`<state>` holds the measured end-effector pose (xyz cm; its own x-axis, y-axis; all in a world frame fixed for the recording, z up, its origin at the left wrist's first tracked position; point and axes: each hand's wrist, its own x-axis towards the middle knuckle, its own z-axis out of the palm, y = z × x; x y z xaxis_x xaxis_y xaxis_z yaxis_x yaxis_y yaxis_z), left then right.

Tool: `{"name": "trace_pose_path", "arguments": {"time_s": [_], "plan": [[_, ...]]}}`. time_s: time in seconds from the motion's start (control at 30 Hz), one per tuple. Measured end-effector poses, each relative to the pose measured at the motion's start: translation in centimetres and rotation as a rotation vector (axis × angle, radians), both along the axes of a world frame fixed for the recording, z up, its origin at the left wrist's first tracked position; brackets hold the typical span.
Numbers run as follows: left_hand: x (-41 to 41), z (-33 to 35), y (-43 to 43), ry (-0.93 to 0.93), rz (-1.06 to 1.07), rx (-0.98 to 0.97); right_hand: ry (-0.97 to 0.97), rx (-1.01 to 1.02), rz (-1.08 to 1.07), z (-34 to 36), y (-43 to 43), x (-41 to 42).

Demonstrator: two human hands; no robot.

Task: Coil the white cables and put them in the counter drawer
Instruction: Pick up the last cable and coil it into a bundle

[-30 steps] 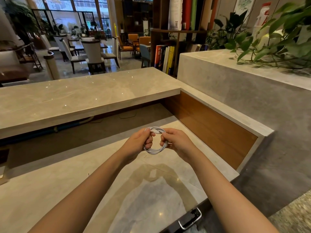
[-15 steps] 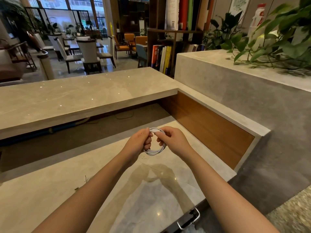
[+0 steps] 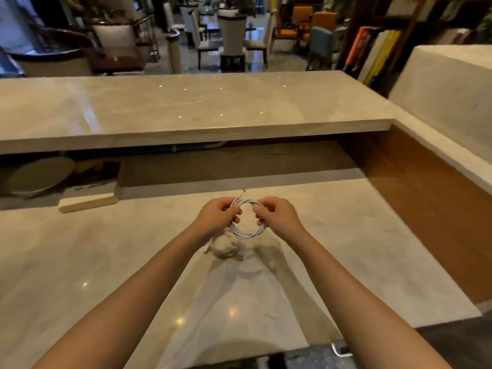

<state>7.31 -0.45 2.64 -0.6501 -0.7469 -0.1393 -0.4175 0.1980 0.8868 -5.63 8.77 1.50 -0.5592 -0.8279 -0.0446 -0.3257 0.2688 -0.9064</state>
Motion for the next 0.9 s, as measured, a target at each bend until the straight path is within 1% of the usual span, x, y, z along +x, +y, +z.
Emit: {"name": "trace_pose_path", "arguments": {"time_s": [0.1,0.17,0.23,0.3,0.37,0.47,0.57,0.63,0.7,0.73,0.83,0.9], "plan": [[2.3,-0.5,-1.8,-0.098,0.005,0.069,0.302,0.032,0.067,-1.0,-2.3,1.9],[3.5,-0.7,-2.6,-0.092,-0.018,0.179,0.447,0.050,0.113,-1.7,-3.3,2.7],[4.2,-1.2,-3.3,-0.071,-0.015,0.255,0.505,0.089,0.165,-2.7,-4.2,3.1],[4.5,-2.1,-3.7,-0.126,0.021,0.253,0.466,0.147,0.199,-3.7,-4.8,3.3],[4.1,-3.3,-3.8,-0.251,0.020,0.152,0.387,0.198,0.185,-4.6,-5.1,3.7],[3.1,-5.3,-4.2,-0.490,-0.094,-0.150,0.291,0.296,0.066,-6.5,-5.0,4.3],[2.3,-7.1,-4.2,-0.706,-0.170,-0.389,0.267,0.381,-0.016,-8.6,-4.8,4.7],[2.1,-7.9,-4.1,-0.793,-0.215,-0.529,0.264,0.408,-0.035,-9.6,-4.6,4.9],[2.1,-8.8,-4.3,-0.804,-0.273,-0.645,0.260,0.400,-0.064,-10.3,-4.6,5.1],[2.1,-9.1,-4.5,-0.792,-0.297,-0.655,0.260,0.398,-0.081,-10.5,-4.5,5.2],[2.2,-10.0,-5.3,-0.750,-0.373,-0.597,0.259,0.399,-0.107,-11.0,-4.7,5.2],[2.3,-10.5,-5.6,-0.695,-0.387,-0.621,0.272,0.412,-0.115,-11.1,-4.9,5.2]]}}
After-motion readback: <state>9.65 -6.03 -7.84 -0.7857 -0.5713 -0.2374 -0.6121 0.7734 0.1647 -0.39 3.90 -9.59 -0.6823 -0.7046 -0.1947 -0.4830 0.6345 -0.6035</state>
